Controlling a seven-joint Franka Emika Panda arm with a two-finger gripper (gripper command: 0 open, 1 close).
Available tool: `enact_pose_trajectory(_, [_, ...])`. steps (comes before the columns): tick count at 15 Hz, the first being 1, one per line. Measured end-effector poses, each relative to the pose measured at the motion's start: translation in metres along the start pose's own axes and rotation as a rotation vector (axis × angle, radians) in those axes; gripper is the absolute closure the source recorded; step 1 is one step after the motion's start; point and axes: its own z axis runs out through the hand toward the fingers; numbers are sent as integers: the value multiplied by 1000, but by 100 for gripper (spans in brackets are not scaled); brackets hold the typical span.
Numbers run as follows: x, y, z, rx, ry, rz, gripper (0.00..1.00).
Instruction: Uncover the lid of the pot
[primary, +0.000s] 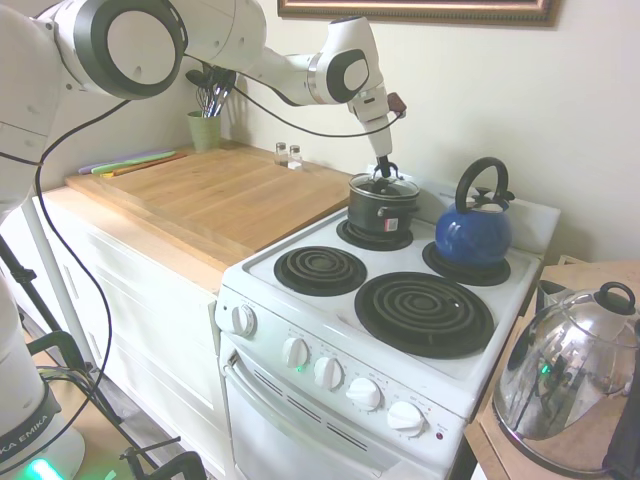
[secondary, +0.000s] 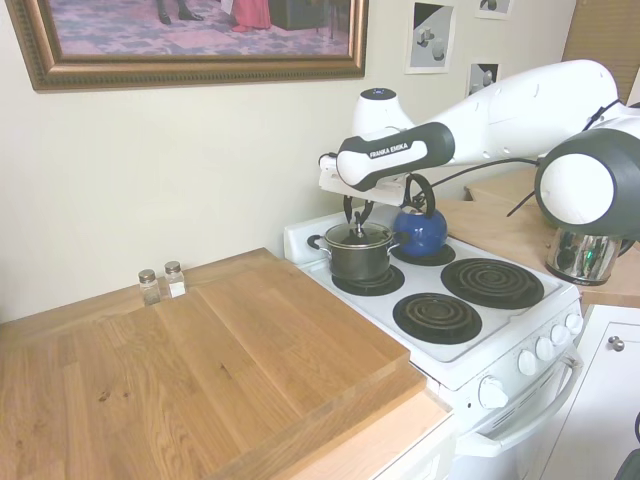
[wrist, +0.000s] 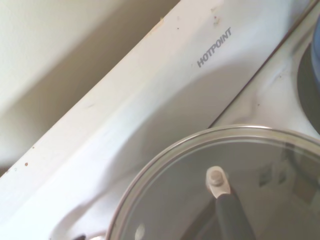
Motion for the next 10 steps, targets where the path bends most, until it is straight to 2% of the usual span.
enact_pose_trajectory(10, [11,-2,1,11,-13,19,100])
